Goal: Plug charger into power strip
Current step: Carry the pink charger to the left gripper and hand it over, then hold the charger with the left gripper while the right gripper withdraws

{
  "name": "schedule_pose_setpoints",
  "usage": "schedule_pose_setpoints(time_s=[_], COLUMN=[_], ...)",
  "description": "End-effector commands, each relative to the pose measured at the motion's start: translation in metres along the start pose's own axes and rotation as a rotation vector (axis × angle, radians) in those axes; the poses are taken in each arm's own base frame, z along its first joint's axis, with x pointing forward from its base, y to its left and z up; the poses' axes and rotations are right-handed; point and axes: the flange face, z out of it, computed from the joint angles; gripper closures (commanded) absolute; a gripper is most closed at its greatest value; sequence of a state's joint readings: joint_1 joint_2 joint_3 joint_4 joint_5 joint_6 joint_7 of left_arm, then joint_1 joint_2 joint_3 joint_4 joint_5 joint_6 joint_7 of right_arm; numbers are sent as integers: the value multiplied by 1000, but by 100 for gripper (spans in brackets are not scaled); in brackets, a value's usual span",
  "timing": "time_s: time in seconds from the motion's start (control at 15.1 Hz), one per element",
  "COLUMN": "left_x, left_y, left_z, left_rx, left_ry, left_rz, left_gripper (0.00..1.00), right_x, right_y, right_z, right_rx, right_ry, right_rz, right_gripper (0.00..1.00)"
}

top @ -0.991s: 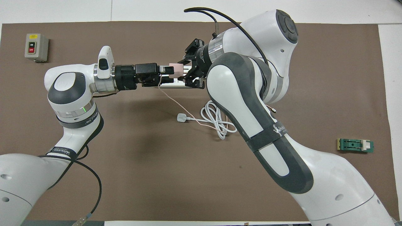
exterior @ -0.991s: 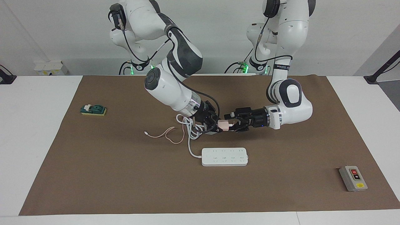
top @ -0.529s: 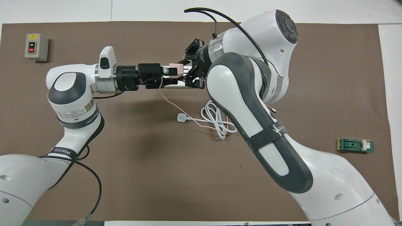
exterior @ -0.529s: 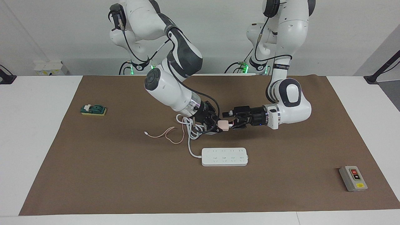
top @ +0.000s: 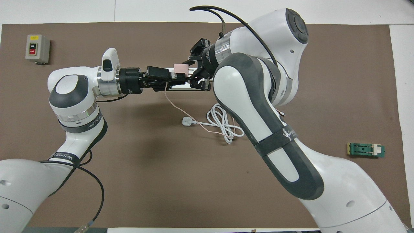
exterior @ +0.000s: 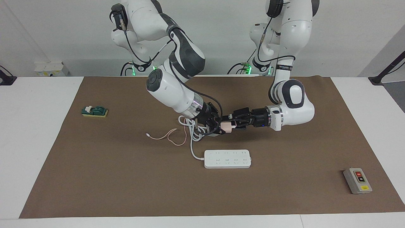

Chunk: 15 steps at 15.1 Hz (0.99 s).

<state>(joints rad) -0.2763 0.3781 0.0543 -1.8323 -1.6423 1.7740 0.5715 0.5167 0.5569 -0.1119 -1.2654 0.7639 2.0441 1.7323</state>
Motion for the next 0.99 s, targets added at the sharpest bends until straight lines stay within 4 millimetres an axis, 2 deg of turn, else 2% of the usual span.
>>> schedule_pose_setpoints(time_s=[0.0, 0.13, 0.2, 0.33, 0.46, 0.59, 0.73, 0.86, 0.92], left_x=[0, 0, 1, 4, 9, 13, 13, 15, 18], left_y=[10, 10, 11, 16, 22, 27, 22, 21, 25], left_z=[-8, -9, -12, -14, -31, -50, -60, -69, -72], left_rx=[-11, -14, -12, 24, 50, 130, 184, 249, 300], left_ry=[16, 13, 13, -8, -1, -34, -57, -76, -101], left_rz=[2, -1, 3, 31, 50, 93, 116, 149, 204], left_gripper=[96, 98, 97, 95, 96, 92, 89, 89, 90], right_x=[2, 1, 1, 3, 9, 30, 40, 70, 79], right_y=[-3, -3, -3, -4, -8, -21, -24, -33, -35], right_z=[3, 2, 1, 0, -8, -37, -60, -105, -124], right_rx=[-7, -5, 1, 1, 8, 27, 33, 41, 46], right_ry=[-8, -10, -6, -4, -2, 1, 27, 63, 64], right_rz=[26, 31, 33, 35, 43, 73, 66, 81, 69], right_gripper=[100, 100, 1, 0, 0, 0, 0, 0, 0])
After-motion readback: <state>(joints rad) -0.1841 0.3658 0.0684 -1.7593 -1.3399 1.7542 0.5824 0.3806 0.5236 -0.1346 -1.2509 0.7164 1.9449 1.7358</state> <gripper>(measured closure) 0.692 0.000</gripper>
